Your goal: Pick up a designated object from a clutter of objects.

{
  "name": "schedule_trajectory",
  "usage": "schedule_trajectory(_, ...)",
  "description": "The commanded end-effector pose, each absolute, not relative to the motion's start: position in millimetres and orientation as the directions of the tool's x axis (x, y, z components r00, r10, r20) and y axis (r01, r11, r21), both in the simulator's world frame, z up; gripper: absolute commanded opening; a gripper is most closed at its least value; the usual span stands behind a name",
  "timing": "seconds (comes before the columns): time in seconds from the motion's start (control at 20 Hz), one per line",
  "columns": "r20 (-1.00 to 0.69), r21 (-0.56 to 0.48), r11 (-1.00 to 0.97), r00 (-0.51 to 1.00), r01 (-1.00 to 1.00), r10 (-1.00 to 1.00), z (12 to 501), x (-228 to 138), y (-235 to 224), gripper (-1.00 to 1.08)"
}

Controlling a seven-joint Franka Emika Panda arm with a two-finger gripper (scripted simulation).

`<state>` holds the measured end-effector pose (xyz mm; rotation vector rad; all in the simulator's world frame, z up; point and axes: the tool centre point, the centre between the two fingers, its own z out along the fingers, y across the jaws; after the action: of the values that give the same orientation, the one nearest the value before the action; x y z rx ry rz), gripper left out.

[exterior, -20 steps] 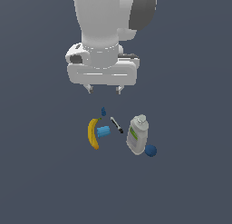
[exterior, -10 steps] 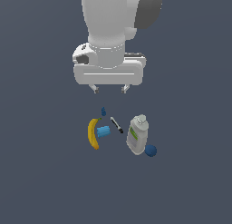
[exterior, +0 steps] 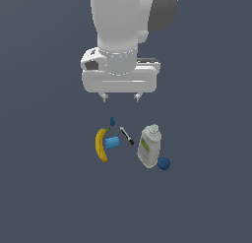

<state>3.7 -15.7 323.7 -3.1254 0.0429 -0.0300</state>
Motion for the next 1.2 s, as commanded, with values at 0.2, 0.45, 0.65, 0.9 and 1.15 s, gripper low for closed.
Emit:
schedule_trajectory(0.2, 0.017, -0.02, -0.996, 0.996, -0.082, -0.082, 312, 7, -18, 1.0)
schedule_trajectory(0.45, 0.013, -0.024, -0.987, 0.987, -0.161, -0.161, 296, 11, -20, 1.0)
schedule_trajectory(0.65, 0.009, -0.028, -0.969, 0.969, -0.247, -0.247, 278, 14, -24, 1.0)
schedule_trajectory(0.9, 0.002, -0.031, -0.925, 0.926, -0.378, -0.379, 249, 18, -29, 1.0)
schedule_trajectory(1.15, -0.005, -0.031, -0.861, 0.861, -0.508, -0.508, 219, 21, -35, 1.0)
